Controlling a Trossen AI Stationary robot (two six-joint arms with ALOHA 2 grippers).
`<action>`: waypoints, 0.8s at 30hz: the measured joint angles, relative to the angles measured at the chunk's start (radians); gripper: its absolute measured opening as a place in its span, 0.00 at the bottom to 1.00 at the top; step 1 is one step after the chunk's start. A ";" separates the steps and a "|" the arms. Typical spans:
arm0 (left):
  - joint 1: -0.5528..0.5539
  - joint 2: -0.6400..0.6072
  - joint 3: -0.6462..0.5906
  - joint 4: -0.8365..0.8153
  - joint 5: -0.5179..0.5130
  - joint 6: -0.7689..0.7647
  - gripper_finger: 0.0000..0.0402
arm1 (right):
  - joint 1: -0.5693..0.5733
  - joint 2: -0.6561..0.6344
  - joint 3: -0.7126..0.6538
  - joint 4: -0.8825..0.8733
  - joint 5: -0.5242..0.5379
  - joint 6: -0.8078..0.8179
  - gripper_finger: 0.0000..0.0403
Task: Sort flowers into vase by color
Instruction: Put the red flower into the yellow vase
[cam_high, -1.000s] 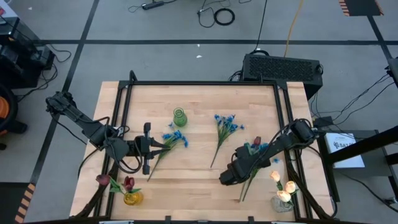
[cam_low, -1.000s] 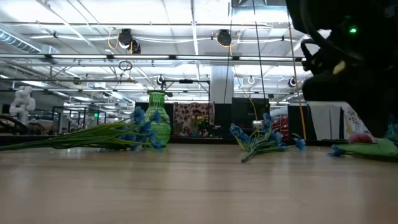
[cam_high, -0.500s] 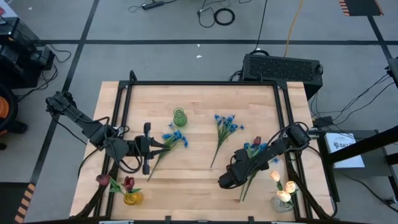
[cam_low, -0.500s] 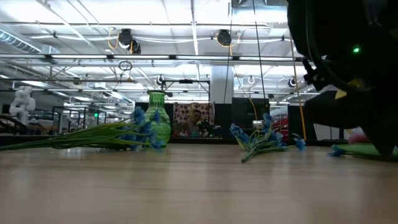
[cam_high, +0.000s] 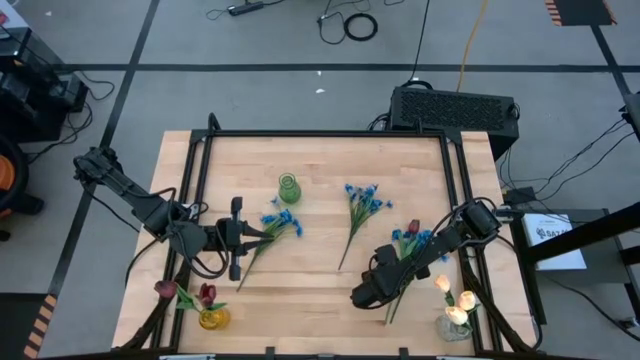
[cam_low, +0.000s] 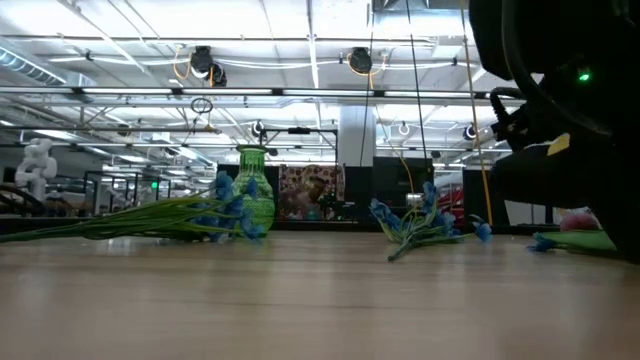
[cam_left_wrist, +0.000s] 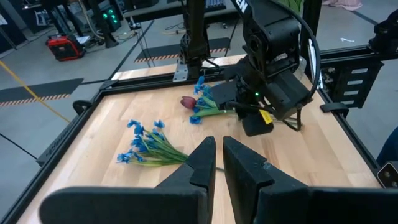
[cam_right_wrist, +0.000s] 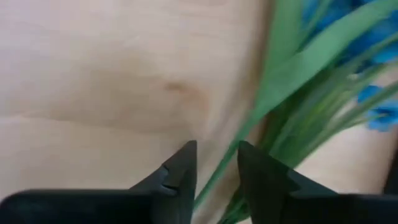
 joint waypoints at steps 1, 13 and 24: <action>0.000 0.000 0.000 0.000 0.000 0.000 0.10 | 0.000 0.000 0.000 0.013 -0.001 -0.007 0.24; 0.000 0.000 0.000 0.000 0.000 0.000 0.10 | -0.003 0.000 0.000 0.028 0.075 -0.030 0.11; 0.000 0.000 0.000 -0.001 0.000 0.000 0.10 | 0.008 0.000 0.000 0.012 0.025 0.029 0.35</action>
